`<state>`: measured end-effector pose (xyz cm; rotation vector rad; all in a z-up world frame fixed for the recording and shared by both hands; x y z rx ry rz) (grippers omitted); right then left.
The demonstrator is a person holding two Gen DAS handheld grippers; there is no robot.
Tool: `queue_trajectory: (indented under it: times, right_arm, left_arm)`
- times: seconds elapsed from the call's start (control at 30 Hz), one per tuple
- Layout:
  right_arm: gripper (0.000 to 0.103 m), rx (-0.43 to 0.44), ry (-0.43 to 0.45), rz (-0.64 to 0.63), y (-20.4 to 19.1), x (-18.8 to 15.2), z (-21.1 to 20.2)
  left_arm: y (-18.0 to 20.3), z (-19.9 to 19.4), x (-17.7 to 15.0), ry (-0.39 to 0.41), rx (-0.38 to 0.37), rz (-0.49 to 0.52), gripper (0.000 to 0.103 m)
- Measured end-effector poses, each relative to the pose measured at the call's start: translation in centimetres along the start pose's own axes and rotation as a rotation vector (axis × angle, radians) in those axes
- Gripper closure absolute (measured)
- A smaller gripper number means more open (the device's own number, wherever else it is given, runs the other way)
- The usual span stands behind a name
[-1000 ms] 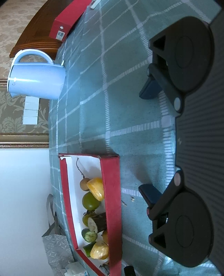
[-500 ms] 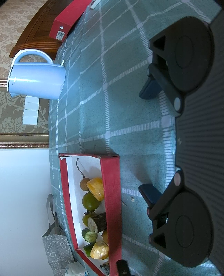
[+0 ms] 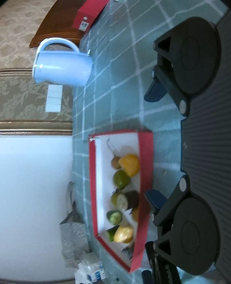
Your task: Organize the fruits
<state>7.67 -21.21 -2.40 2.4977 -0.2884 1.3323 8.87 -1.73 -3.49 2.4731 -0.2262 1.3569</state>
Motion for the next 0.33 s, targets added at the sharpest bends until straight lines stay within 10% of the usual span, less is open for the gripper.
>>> queue_trajectory:
  times: [0.33]
  right_arm:
    - [0.0, -0.042, 0.051, -0.065, -1.9, 0.6, -0.6]
  left_arm:
    - [-1.7, -1.2, 0.7, 0.037, 0.075, 0.001, 0.022]
Point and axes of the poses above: each gripper's, at about its wrist camera, not at the fingertips, and z roughly the way its jaws point, y to its right, x to its top, the point moved 6 cm from there along z, roughly the way its jaws point, and after that the axes turned 15 degrees about -x, right-handed, at the moved point
